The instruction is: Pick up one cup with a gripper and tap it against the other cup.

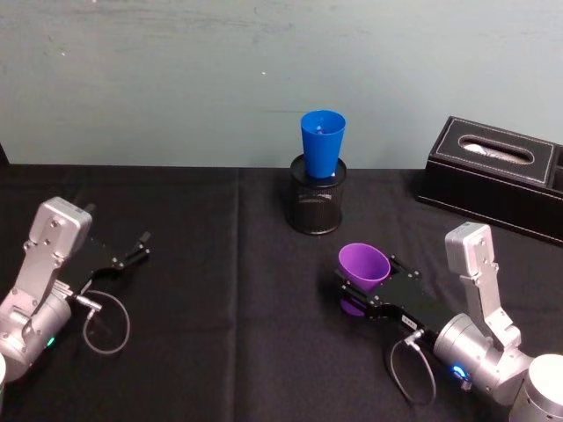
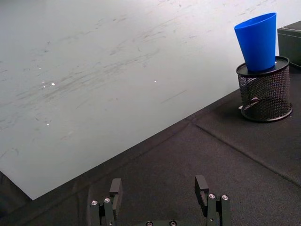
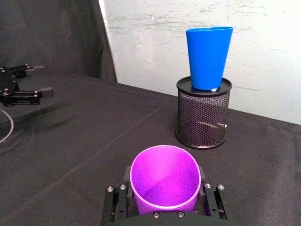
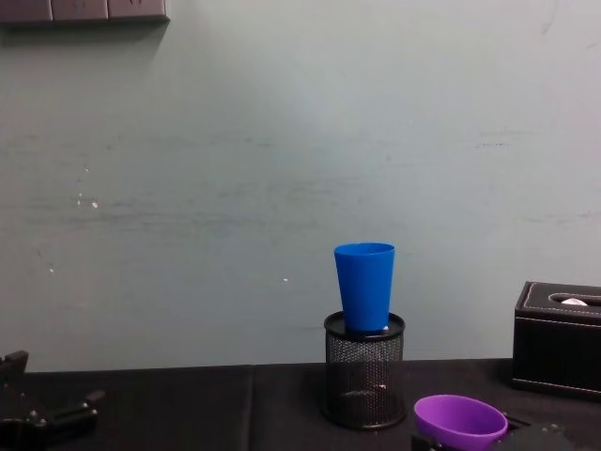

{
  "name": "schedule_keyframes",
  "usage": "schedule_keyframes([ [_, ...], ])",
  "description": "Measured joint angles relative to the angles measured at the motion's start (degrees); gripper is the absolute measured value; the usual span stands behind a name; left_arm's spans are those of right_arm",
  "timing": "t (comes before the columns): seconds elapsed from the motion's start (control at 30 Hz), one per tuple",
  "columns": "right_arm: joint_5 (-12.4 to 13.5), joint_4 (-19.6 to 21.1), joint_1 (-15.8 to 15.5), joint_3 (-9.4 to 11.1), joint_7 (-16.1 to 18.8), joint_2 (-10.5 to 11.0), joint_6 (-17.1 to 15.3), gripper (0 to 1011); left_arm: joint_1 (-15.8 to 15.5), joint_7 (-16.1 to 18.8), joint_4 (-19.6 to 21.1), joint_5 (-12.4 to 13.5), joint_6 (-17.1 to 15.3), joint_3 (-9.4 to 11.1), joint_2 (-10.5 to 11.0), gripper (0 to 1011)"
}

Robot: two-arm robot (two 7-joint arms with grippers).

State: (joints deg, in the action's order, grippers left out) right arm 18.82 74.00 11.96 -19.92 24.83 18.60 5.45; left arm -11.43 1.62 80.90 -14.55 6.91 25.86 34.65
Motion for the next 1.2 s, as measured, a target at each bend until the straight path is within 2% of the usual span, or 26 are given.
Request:
schedule_keyframes([
  [0.27,0.0,0.0,0.08,0.02,0.03,-0.03,0.0,739,0.0,0.0,0.0,0.0,0.0,0.0,0.0,1012],
  [0.63,0.03,-0.01,0.14,0.03,0.04,-0.09,-0.04,1003,0.0,0.0,0.0,0.0,0.0,0.0,0.0,1011],
  [1.2,0.04,-0.01,0.19,0.03,0.04,-0.1,-0.04,1003,0.0,0.0,0.0,0.0,0.0,0.0,0.0,1011],
])
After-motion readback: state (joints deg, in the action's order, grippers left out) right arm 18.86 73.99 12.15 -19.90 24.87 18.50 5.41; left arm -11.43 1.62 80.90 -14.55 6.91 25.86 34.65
